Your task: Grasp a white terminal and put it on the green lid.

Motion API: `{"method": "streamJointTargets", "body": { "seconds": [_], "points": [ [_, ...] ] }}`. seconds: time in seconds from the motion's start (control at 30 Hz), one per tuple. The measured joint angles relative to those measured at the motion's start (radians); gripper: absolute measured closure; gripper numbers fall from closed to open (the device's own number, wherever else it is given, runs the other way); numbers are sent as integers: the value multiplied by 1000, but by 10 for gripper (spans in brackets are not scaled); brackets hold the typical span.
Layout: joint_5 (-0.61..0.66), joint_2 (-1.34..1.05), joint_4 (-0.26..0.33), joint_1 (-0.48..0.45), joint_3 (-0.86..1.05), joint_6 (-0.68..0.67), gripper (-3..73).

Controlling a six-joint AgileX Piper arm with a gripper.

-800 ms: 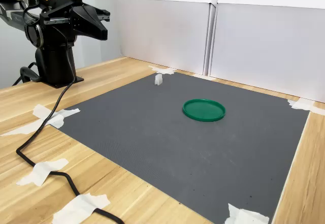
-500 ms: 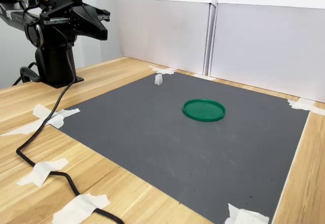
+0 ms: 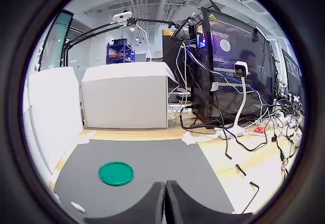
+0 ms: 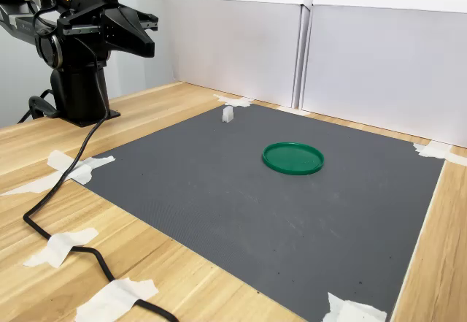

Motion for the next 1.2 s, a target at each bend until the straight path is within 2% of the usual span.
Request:
{"method": "streamJointTargets", "body": {
  "seconds": [0.17, 0.27, 0.73, 0.9, 1.0, 1.1, 1.2],
  "points": [
    [4, 0, -2, 0, -2, -2, 711],
    [60, 12, -3, 0, -38, -12, 711],
    [605, 493, -8, 0, -474, -48, 711],
    [685, 646, 65, -42, -571, -153, 711],
    [758, 699, 139, -86, -610, -226, 702],
    [833, 746, 205, -138, -638, -279, 658],
    [901, 797, 220, -149, -649, -299, 573]
  ]
}}
